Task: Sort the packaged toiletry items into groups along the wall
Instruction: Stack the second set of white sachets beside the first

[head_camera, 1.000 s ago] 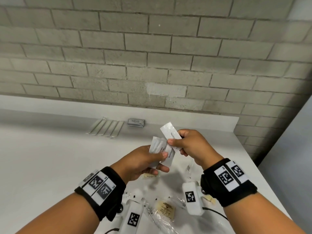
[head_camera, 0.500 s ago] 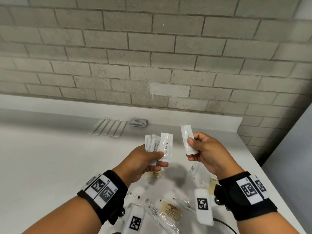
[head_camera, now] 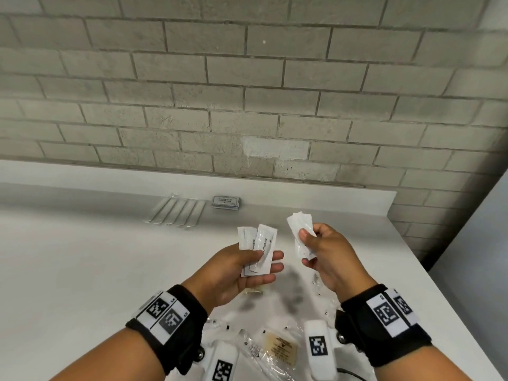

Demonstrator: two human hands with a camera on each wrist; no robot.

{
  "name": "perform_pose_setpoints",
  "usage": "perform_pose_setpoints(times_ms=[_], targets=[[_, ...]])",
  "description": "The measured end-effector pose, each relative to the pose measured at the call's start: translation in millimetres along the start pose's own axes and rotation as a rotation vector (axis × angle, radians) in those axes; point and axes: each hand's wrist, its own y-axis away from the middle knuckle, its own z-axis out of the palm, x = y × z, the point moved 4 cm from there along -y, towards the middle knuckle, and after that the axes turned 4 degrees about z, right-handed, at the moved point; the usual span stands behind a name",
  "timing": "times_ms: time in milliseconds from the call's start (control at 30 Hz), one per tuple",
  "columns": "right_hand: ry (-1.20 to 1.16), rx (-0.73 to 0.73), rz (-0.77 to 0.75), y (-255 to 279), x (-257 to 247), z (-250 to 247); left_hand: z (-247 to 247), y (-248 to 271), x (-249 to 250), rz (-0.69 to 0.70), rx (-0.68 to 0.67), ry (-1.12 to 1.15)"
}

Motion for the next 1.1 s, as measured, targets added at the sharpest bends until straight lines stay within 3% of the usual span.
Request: perform_pose_setpoints(times_ms=[133, 233, 333, 433, 500, 533, 667, 800, 1000, 1100], targets=[[-0.052, -0.116, 0.007, 3, -8, 6, -2, 0, 2, 0.068, 0.044, -0.021], [0.068, -0.131, -0.145, 6, -23, 8, -3, -2, 1, 0.084, 0.054, -0.098], [0.394, -0.299, -0.335, 14, -51, 15, -3, -3, 5, 0.07, 0.061, -0.346], [0.995, -0.492, -0.406, 17, -59, 31, 0, -3, 10, 0.049, 0.045, -0.477], [1.293, -0.511, -0.422, 19, -52, 42, 2, -3, 13, 0.048, 0.001, -0.46], [1.327, -0.495, -0.416, 19, -46, 45, 2, -4, 15, 0.05, -0.009, -0.445], [1.176, -0.339, -0.277, 13, -22, 29, -9, -3, 14, 0.031, 0.063, -0.261], [0.928, -0.304, -0.153, 4, -5, 12, -19, 1, 11, -0.004, 0.067, 0.036], [0.179, -0.265, -0.148, -4, -17, 2, -18, -4, 9, 0.108, 0.082, -0.087], [0.259, -0.337, -0.226, 1, -34, 10, -19, -7, 7, 0.116, 0.12, -0.232]])
